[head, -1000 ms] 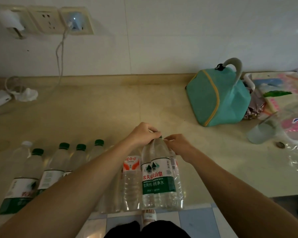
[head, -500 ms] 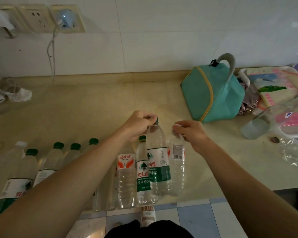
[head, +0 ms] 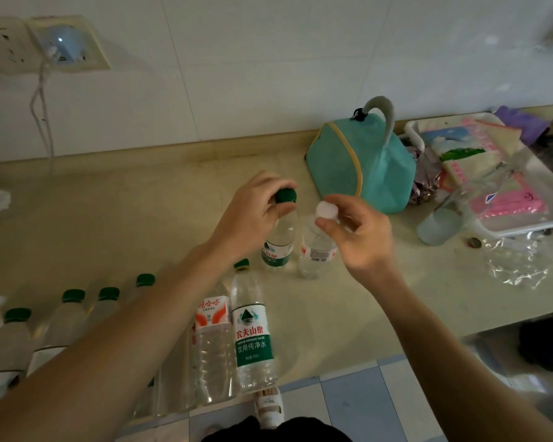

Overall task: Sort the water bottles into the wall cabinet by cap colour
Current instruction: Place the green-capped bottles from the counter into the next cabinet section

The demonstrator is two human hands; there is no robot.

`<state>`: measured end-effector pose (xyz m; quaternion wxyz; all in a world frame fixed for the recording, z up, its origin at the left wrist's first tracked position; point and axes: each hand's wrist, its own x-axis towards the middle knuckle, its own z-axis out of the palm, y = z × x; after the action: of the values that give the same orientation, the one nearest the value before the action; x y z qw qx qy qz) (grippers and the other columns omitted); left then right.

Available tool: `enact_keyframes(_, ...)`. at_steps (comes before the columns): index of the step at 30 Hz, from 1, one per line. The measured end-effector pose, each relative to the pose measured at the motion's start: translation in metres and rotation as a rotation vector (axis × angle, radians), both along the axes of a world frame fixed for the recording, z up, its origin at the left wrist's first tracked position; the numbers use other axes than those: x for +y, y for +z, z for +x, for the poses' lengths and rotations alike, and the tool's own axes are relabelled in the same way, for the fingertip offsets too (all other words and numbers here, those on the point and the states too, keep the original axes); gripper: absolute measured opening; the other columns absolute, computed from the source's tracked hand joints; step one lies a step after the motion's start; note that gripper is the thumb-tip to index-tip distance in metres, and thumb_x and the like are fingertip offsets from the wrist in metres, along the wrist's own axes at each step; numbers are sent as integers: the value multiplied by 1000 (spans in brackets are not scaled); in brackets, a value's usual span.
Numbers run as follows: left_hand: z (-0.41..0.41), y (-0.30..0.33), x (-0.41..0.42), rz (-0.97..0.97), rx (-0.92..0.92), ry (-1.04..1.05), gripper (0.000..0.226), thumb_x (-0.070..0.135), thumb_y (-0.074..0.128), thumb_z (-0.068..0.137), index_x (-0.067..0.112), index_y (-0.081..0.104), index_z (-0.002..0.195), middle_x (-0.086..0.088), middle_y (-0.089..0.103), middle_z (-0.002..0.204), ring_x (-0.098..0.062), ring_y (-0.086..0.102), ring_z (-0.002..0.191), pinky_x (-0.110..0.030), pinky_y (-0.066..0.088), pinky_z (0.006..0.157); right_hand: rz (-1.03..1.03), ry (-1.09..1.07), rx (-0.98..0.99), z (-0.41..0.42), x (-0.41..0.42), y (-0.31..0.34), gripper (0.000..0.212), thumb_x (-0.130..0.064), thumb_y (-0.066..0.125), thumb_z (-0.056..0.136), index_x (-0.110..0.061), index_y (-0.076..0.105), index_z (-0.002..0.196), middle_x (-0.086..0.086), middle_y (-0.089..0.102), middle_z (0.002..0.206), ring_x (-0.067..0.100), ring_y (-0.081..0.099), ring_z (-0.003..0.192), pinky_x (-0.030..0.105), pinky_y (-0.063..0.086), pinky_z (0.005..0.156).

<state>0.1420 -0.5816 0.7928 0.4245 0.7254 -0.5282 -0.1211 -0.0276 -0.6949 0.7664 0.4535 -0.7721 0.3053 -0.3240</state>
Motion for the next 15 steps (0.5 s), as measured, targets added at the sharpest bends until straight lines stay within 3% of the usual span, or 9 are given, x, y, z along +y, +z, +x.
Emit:
enact_keyframes(9,1,-15,14,45,49,-45,36,15,67,95,14,59,130,1,55,125,-16,56,120,-37,47,109,27,-69,-62,-9,4,-13,36,-22,78,88,-20,68,123,-11,71,115,10,67,111,41,54,100)
enact_keyframes(12,3,-20,11,29,54,-56,43,14,69,93,15,55,134,1,54,129,-14,54,123,-39,45,109,44,-62,-36,-8,5,-17,46,-31,79,85,-27,63,129,-16,68,121,6,64,117,35,52,103)
enact_keyframes(15,3,-35,11,68,86,-34,66,24,77,87,26,43,144,7,50,139,-4,48,128,-27,40,111,161,-28,-13,-10,3,-27,72,-39,84,78,-29,51,141,-20,60,133,0,57,124,21,47,104)
